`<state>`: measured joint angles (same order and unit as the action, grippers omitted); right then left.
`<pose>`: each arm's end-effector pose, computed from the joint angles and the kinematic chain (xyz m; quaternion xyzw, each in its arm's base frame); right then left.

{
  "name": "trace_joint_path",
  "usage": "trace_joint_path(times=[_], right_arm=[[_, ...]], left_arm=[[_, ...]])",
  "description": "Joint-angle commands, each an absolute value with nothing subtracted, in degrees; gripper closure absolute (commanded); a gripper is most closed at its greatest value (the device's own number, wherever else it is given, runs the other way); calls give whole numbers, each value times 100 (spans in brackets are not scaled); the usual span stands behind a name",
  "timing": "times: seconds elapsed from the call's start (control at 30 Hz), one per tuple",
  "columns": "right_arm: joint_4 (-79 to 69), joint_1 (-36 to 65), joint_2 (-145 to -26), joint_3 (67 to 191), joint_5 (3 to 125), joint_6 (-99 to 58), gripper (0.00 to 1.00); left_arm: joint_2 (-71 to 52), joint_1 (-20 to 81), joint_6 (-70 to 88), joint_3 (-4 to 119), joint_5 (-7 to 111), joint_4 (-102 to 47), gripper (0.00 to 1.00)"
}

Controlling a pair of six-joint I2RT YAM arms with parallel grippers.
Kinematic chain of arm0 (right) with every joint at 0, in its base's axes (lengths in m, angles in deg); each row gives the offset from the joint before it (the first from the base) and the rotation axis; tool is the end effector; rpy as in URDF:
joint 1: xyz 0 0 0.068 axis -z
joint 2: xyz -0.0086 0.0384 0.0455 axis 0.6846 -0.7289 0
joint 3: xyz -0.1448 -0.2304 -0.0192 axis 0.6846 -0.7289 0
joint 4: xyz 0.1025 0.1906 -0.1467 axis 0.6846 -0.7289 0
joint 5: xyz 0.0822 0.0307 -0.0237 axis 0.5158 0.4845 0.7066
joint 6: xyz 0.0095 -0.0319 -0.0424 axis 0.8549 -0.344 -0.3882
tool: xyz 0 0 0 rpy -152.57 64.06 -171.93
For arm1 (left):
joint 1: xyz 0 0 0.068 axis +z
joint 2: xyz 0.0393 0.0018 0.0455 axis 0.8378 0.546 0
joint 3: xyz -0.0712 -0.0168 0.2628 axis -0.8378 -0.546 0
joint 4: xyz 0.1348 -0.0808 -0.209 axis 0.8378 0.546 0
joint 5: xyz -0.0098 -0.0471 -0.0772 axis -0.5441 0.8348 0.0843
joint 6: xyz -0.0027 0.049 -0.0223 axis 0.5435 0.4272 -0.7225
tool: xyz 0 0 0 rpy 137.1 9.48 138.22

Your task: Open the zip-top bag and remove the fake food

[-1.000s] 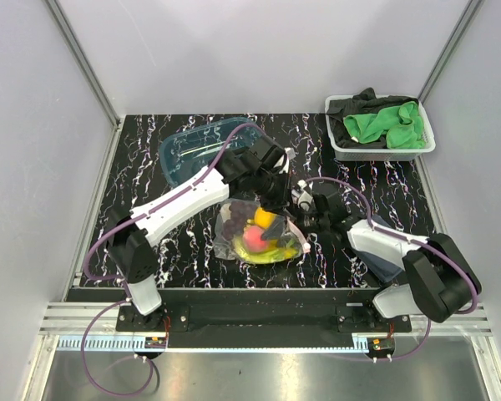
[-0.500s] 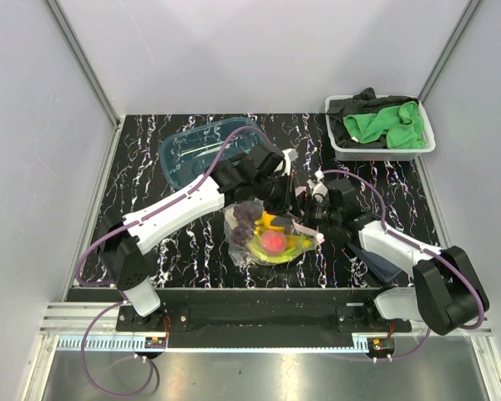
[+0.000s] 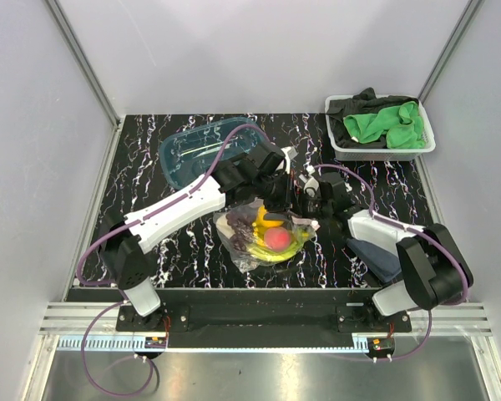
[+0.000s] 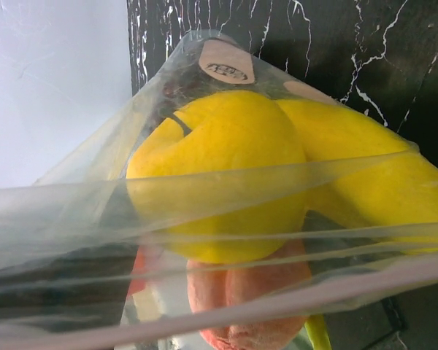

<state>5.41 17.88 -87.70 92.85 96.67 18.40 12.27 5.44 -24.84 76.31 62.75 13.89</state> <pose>0.2536 0.1451 0.1908 -0.0094 0.8467 0.5003 0.1807 0.2262 -0.3029 0.3354 0.1106 0.9054 -0.3867 0.1359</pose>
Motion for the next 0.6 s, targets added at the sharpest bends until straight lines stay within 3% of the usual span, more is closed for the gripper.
trace_joint_path(times=[0.0, 0.07, 0.27, 0.3, 0.4, 0.43, 0.57], right_arm=[[785, 1833, -9013, 9533, 9154, 2340, 0], [654, 1833, -9082, 9603, 9013, 2367, 1], [959, 1833, -9241, 9577, 9153, 2419, 29], [978, 1833, -9224, 9533, 9145, 2419, 40], [952, 1833, -9127, 9533, 9100, 2349, 48], [891, 1833, -9136, 9559, 9170, 2279, 58], [723, 1833, -9013, 9559, 9285, 2103, 73]], left_arm=[[1066, 303, -2553, 7738, 6778, 1319, 100], [1014, 303, -2553, 7668, 6708, 1319, 100], [890, 312, -2535, 7527, 6594, 1319, 100], [864, 312, -2535, 7509, 6593, 1319, 100], [776, 320, -2518, 7413, 6576, 1327, 100], [750, 329, -2509, 7377, 6541, 1327, 100], [539, 496, -2500, 7114, 6462, 1327, 100]])
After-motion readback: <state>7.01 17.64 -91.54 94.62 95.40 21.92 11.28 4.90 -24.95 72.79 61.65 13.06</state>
